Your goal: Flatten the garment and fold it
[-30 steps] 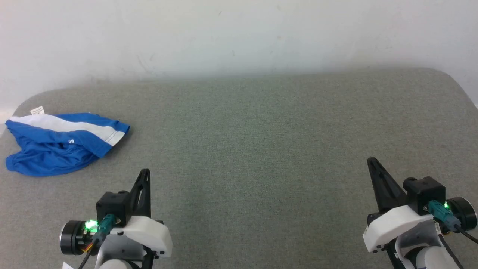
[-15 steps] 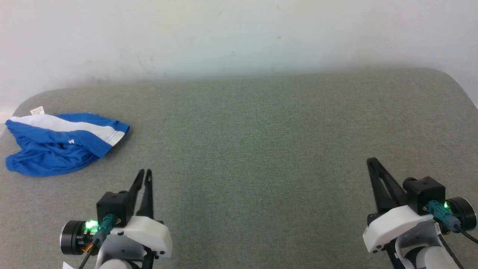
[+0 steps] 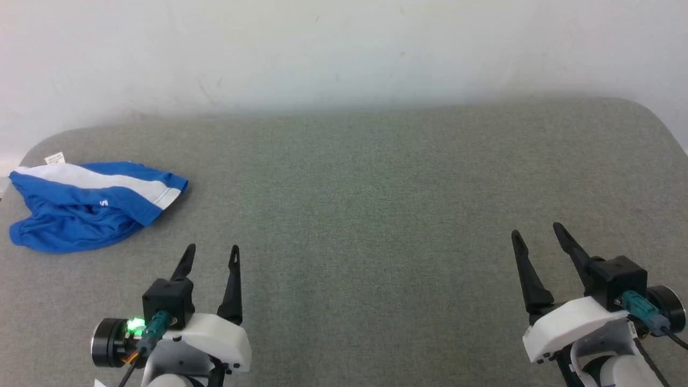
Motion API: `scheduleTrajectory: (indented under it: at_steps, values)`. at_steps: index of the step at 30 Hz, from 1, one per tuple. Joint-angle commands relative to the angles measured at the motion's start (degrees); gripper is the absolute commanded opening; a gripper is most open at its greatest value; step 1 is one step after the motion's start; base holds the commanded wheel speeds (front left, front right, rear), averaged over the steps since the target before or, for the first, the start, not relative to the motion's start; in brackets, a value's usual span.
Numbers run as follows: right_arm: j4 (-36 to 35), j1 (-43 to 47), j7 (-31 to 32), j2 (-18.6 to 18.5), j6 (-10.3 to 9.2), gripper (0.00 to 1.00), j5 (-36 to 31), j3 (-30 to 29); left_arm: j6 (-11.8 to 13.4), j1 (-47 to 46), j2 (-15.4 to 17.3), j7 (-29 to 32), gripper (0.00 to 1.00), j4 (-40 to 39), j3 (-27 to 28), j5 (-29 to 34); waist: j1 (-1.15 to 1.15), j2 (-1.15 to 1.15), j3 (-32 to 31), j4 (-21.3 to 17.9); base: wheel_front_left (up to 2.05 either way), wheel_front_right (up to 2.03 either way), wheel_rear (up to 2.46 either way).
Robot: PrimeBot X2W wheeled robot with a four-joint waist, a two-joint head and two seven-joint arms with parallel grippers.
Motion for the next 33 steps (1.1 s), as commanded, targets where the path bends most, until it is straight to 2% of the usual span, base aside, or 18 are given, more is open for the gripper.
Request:
scheduleTrajectory:
  at_steps: [1, 15, 33]
  values:
    - [0.4, 0.8, -0.6, 0.0, -0.02, 1.0, 0.6, -0.2, 0.2, -0.1, 0.0, -0.6, 1.0, 0.3, -0.2, -0.6, 0.0, 0.0, 0.0, 0.1, 0.0, 0.0, 0.0]
    - [1.1, 1.5, -2.3, 0.1, -0.03, 1.0, 2.7, -0.2, 0.5, 0.0, -0.1, -2.3, 1.0, 1.1, -0.3, -1.4, 0.0, 0.0, -0.1, 2.4, 0.0, 0.0, 0.0]
    - [2.4, 2.3, -4.5, 0.1, -0.05, 1.0, 5.1, 0.0, 1.0, 0.1, -0.1, -4.4, 1.0, 2.1, -0.6, -2.5, 0.0, 0.0, -0.1, 8.2, 0.0, 0.0, 0.0]
